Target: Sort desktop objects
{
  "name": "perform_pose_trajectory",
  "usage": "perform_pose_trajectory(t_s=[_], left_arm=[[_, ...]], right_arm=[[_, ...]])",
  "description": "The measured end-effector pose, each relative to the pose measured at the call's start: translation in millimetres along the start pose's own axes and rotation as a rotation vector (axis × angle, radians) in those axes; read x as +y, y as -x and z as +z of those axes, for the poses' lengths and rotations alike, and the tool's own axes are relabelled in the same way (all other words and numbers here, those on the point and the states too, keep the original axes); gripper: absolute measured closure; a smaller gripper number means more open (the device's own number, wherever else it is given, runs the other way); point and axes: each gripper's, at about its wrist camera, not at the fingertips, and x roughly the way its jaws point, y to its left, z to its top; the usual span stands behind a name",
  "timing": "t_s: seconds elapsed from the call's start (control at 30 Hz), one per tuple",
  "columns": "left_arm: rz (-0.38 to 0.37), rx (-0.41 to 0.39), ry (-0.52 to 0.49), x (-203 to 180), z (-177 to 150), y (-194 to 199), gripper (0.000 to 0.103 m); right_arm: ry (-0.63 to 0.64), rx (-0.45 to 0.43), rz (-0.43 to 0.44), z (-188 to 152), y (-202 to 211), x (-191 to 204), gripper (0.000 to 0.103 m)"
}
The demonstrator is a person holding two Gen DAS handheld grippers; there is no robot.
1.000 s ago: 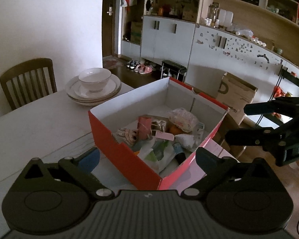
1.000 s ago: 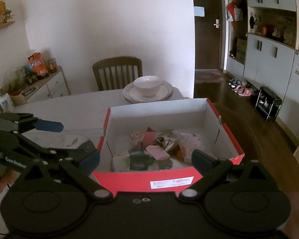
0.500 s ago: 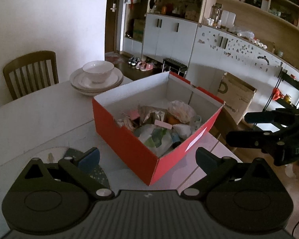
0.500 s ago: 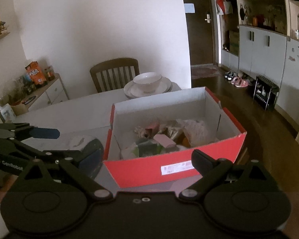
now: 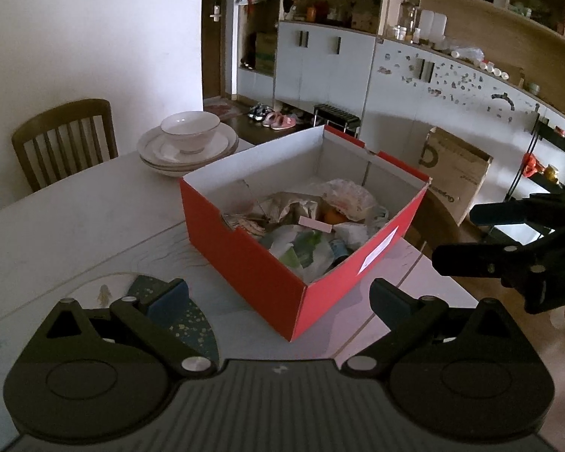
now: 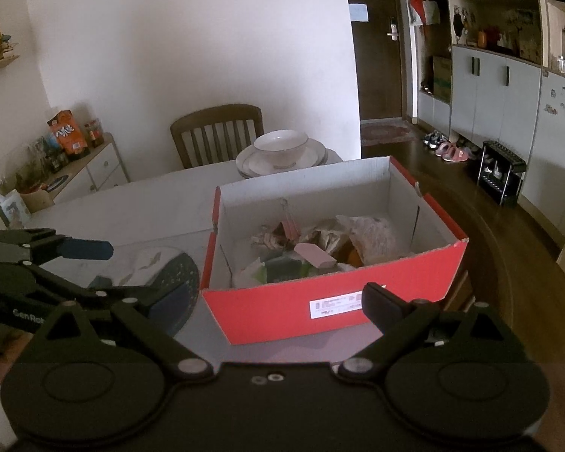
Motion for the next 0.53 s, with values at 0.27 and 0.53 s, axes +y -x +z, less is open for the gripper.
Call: perform_pose_trajectory(t_s=[0.27, 0.53], left_arm=[[0.02, -0.013, -0.011, -1.0, -1.0, 2.3, 0.0], [0.034, -0.018, -0.015, 1.5, 0.6, 6.5, 0.0]], right_arm=[[-0.008, 0.007, 0.0, -1.9, -0.2, 0.3, 0.005], [-0.02, 0.008, 0.0, -3.0, 1.1, 1.2, 0.005]])
